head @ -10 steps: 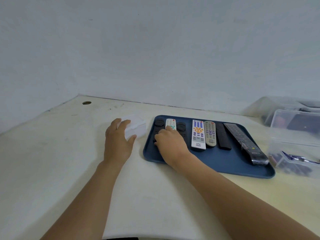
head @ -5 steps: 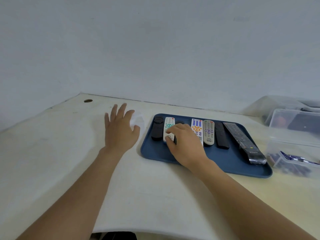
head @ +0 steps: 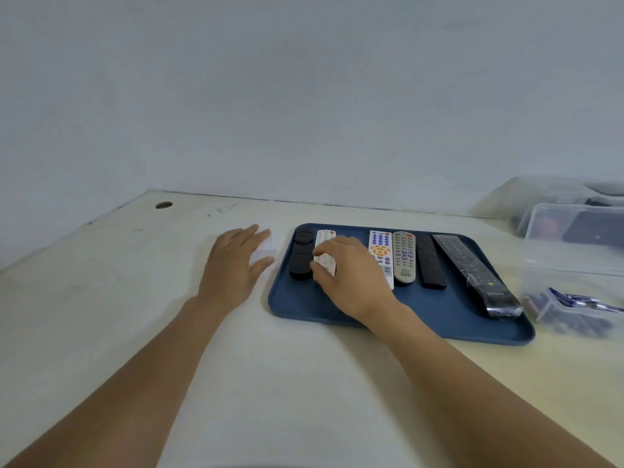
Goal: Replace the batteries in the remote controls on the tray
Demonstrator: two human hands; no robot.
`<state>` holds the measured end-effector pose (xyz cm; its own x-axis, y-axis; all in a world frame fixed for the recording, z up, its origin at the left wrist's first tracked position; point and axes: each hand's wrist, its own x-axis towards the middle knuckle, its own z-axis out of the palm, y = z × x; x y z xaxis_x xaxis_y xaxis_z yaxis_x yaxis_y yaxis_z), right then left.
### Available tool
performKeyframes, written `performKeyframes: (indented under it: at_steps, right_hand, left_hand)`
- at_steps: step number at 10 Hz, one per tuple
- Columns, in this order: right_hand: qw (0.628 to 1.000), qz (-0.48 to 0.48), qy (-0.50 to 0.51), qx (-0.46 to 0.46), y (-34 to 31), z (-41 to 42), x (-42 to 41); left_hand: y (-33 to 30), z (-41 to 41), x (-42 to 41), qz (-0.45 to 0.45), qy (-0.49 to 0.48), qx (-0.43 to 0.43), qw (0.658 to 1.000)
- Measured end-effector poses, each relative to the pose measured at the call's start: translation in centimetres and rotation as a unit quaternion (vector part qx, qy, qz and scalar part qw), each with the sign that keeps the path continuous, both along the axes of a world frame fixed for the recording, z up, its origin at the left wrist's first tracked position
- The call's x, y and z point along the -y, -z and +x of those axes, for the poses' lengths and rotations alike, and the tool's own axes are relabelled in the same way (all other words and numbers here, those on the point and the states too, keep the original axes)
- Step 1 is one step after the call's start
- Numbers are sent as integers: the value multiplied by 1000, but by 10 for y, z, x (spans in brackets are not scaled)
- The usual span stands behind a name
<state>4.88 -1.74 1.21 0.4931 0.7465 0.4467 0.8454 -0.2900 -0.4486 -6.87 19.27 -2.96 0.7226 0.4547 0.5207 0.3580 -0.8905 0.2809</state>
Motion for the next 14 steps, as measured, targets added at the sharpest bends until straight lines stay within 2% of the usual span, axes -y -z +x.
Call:
performKeyframes:
  at_steps: [1, 2, 3, 4, 5, 6, 7, 8, 9, 11, 13, 14]
  right_hand:
    - [996, 57, 53, 35, -33, 32, 38]
    - [982, 13, 150, 111, -72, 92, 108]
    - [937, -153, 281, 139, -101, 153, 190]
    - [904, -261, 329, 80, -105, 189, 247]
    - [914, -242, 325, 38, -101, 196, 279]
    - [930, -177, 317, 45, -90, 186, 297]
    - [946, -177, 272, 1, -71, 165, 317]
    - [937, -273, 206, -67, -48, 145, 333]
    - [929, -319, 188, -1, -17, 145, 343]
    - [937, -252, 231, 75, 13, 157, 329]
    - [941, -238, 234, 50, 12, 179, 303]
    - [943, -240, 232, 12, 3, 183, 294]
  left_hand:
    - [-15, 2, -6, -55, 21, -34, 998]
    - [-47, 19, 18, 5, -98, -176, 980]
    - [-75, 58, 81, 38, -44, -142, 988]
    - [-87, 103, 155, -109, 170, -11, 979]
    - [-87, 140, 228, -181, 277, -2, 944]
    - [-86, 165, 274, -224, 321, -3, 920]
    - [-78, 179, 307, -218, 368, -32, 903]
    - [-62, 181, 332, -69, 379, -107, 917]
    - [-40, 177, 343, 10, 375, -120, 919]
    - [-22, 191, 340, 50, 318, -97, 942]
    - [-28, 213, 333, 24, 277, -116, 953]
    - [-37, 210, 327, -18, 301, -140, 943]
